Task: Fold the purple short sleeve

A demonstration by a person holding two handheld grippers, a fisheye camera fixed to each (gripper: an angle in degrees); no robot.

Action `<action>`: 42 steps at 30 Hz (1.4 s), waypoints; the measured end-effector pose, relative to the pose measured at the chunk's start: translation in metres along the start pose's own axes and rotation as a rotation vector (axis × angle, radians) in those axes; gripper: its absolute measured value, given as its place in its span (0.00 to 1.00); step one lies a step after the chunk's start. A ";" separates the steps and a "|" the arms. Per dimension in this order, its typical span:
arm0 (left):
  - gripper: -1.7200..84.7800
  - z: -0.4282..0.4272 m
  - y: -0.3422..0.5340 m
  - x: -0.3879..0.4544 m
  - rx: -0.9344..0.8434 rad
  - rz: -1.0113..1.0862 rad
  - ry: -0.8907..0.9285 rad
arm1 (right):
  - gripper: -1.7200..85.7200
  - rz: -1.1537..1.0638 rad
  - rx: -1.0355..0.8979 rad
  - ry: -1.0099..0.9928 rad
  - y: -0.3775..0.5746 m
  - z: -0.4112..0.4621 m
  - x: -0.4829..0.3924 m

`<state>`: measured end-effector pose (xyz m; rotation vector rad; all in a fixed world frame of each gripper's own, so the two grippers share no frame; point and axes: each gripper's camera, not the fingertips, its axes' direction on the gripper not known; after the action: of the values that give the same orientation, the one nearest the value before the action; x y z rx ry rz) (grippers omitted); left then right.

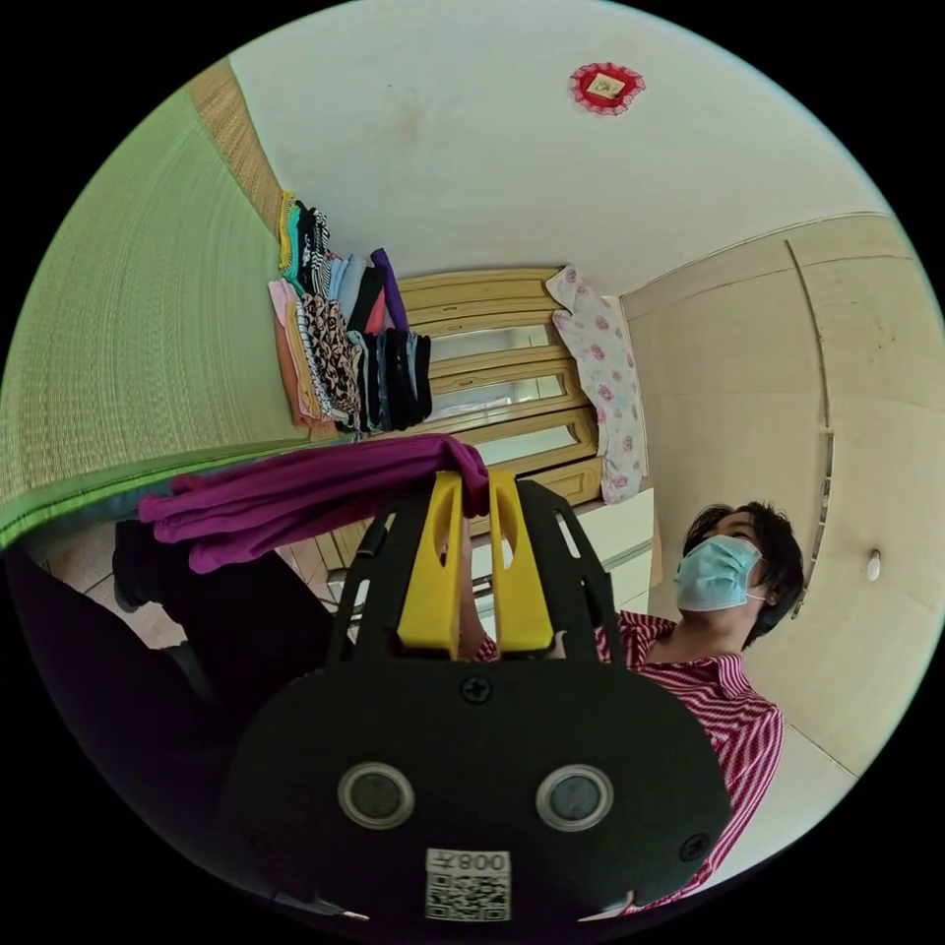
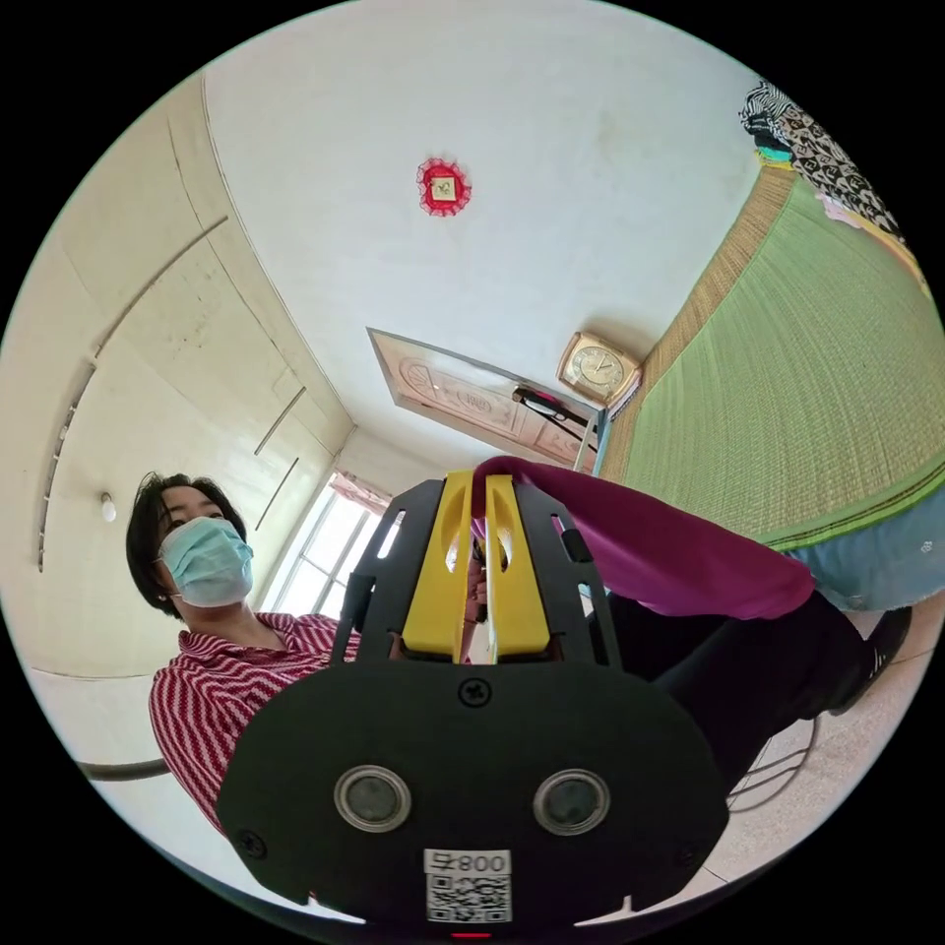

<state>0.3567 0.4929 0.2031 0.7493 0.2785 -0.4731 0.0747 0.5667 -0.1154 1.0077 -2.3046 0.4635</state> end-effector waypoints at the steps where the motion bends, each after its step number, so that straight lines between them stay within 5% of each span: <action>1: 0.08 0.007 -0.007 0.010 -0.007 -0.009 -0.004 | 0.04 0.007 0.009 0.006 -0.002 -0.006 0.004; 11: 0.07 0.089 -0.124 0.084 -0.028 -0.059 -0.051 | 0.04 0.051 0.050 0.080 -0.089 -0.050 0.047; 25: 0.07 0.322 -0.411 0.291 -0.073 0.281 -0.245 | 0.04 -0.134 0.117 0.231 -0.424 -0.165 0.008; 29: 0.08 0.432 -0.432 0.294 -0.208 0.274 -0.230 | 0.04 -0.149 0.204 0.314 -0.412 -0.249 -0.004; 34: 0.08 0.536 -0.412 0.235 -0.393 0.076 -0.316 | 0.04 0.142 0.343 0.437 -0.324 -0.374 0.083; 42: 0.08 0.594 -0.403 0.266 -0.491 0.035 -0.341 | 0.04 0.267 0.380 0.466 -0.262 -0.422 0.137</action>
<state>0.4268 -0.2660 0.2772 0.1880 0.0546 -0.4663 0.3503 0.5374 0.3189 0.6599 -1.9641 1.1491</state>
